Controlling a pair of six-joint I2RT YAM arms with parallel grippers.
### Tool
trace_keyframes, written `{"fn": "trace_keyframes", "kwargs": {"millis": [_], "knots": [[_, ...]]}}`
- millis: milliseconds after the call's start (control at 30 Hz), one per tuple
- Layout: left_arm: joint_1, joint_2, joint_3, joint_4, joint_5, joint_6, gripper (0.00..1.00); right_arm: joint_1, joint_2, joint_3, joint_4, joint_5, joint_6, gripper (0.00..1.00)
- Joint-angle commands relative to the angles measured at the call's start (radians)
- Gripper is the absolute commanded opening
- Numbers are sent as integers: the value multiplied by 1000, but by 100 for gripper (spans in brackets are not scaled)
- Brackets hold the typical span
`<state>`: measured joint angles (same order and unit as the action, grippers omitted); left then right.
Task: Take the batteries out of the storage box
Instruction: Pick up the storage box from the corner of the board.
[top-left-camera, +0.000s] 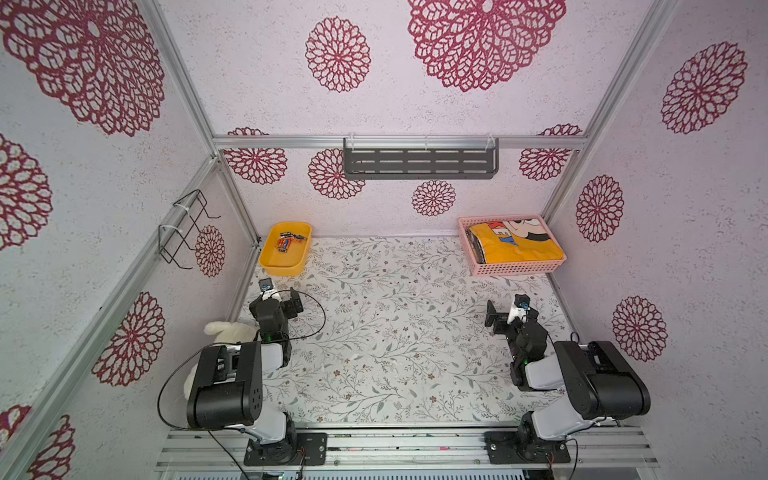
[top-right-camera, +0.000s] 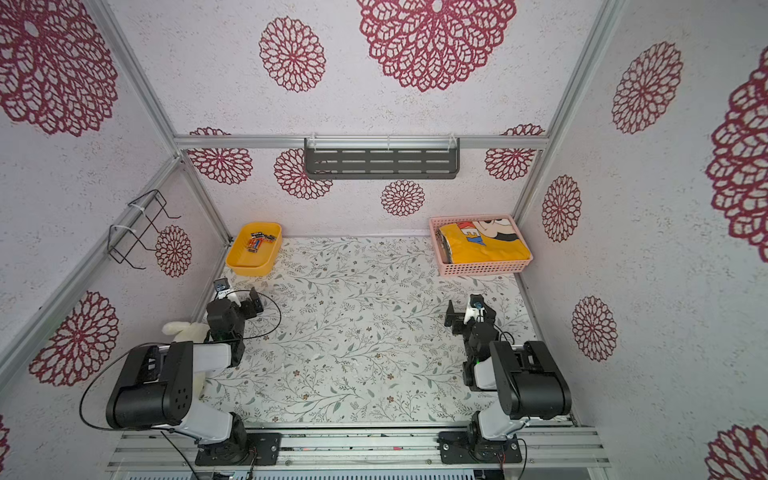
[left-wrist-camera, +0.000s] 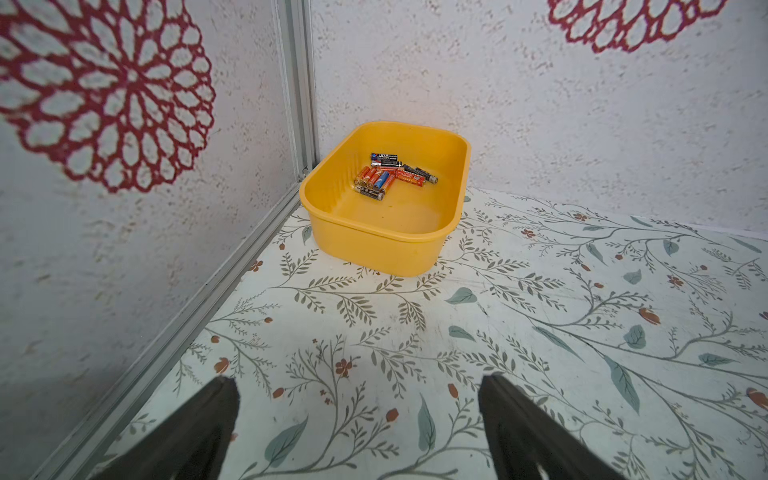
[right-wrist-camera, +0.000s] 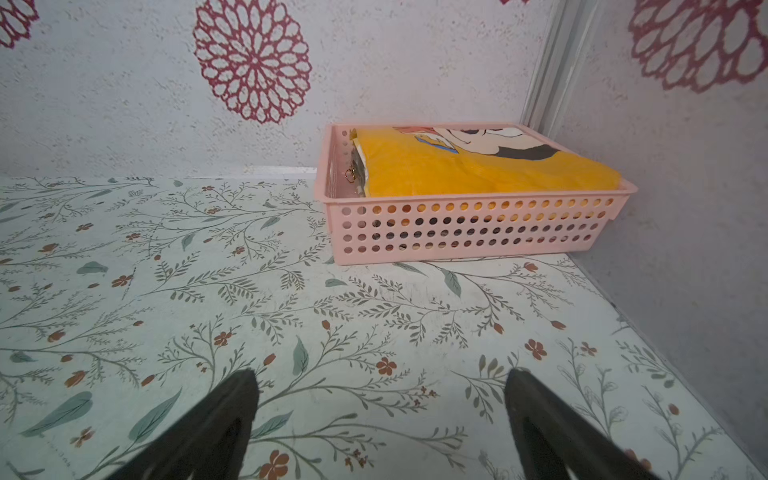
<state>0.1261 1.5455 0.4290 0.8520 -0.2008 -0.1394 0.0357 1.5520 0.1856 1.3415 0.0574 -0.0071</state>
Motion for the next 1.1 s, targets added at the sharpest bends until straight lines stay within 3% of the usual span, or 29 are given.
{"fn": "trace_keyframes", "kwargs": {"millis": [0, 633, 700, 733, 800, 900, 967, 1067], "knots": [[-6, 5, -4, 13, -7, 1, 97, 2, -16, 7, 38, 20, 15, 99], [-3, 0, -9, 25, 9, 0, 97, 0, -17, 6, 39, 24, 20, 99], [-23, -53, -22, 20, 7, 26, 97, 4, -44, 2, 26, 13, 9, 98], [-55, -119, -11, -50, -55, 41, 97, 22, -103, 10, -32, 38, -6, 98], [-111, -252, 77, -283, -166, 52, 99, 69, -240, 82, -265, 111, -30, 98], [-114, -304, 342, -639, -99, 0, 94, 92, -337, 276, -627, 8, 83, 95], [-112, -201, 590, -904, -113, -32, 84, 155, -302, 427, -807, -15, 146, 88], [-100, 22, 963, -1236, -92, -59, 79, 313, -170, 630, -982, 47, 158, 84]]}}
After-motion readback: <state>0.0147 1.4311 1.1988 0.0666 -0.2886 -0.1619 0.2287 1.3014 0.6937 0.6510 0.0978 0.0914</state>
